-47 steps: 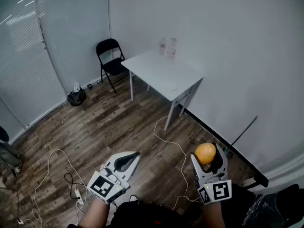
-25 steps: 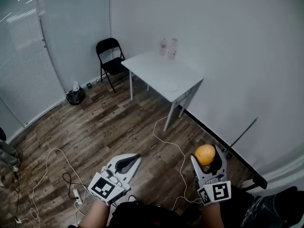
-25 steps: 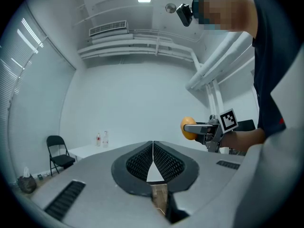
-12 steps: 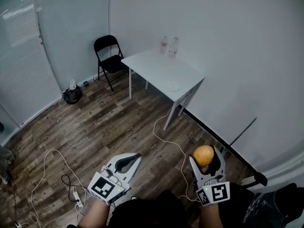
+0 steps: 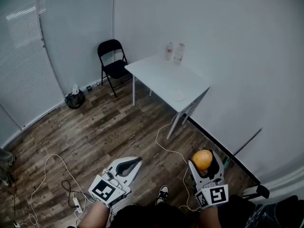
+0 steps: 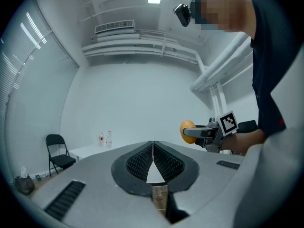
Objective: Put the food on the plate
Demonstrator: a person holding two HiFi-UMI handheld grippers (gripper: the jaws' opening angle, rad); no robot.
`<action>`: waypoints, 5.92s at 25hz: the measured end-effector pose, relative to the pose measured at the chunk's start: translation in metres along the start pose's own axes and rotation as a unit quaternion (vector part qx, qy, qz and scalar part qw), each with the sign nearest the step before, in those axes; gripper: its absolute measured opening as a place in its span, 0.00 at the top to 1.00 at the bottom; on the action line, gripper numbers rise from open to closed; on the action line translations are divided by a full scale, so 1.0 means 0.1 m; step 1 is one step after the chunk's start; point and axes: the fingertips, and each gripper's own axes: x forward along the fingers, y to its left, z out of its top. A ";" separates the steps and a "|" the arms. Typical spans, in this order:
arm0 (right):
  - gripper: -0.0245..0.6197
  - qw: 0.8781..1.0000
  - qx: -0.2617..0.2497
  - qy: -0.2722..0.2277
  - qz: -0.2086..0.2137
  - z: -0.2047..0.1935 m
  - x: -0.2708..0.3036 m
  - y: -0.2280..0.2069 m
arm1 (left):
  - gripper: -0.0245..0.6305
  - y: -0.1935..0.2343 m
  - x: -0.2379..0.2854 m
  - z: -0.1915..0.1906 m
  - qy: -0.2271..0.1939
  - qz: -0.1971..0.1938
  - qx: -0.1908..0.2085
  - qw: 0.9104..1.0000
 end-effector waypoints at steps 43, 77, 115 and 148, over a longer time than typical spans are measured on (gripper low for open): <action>0.38 0.999 0.013 0.030 -0.032 -0.93 3.04 -3.28 | 0.93 2.12 4.22 -0.21 0.026 -0.030 -0.008 0.999; 0.38 0.988 0.040 0.134 0.062 -2.03 6.07 -3.49 | 0.93 4.39 5.27 -0.57 0.069 0.039 -0.051 0.995; 0.38 0.908 -0.011 0.401 0.121 -4.68 6.84 -3.18 | 0.93 4.54 5.01 -1.20 0.145 0.093 -0.077 0.982; 0.93 0.999 -0.038 -0.002 -0.039 -0.45 5.18 -3.66 | 0.93 3.73 5.56 0.35 -0.008 -0.050 0.033 0.998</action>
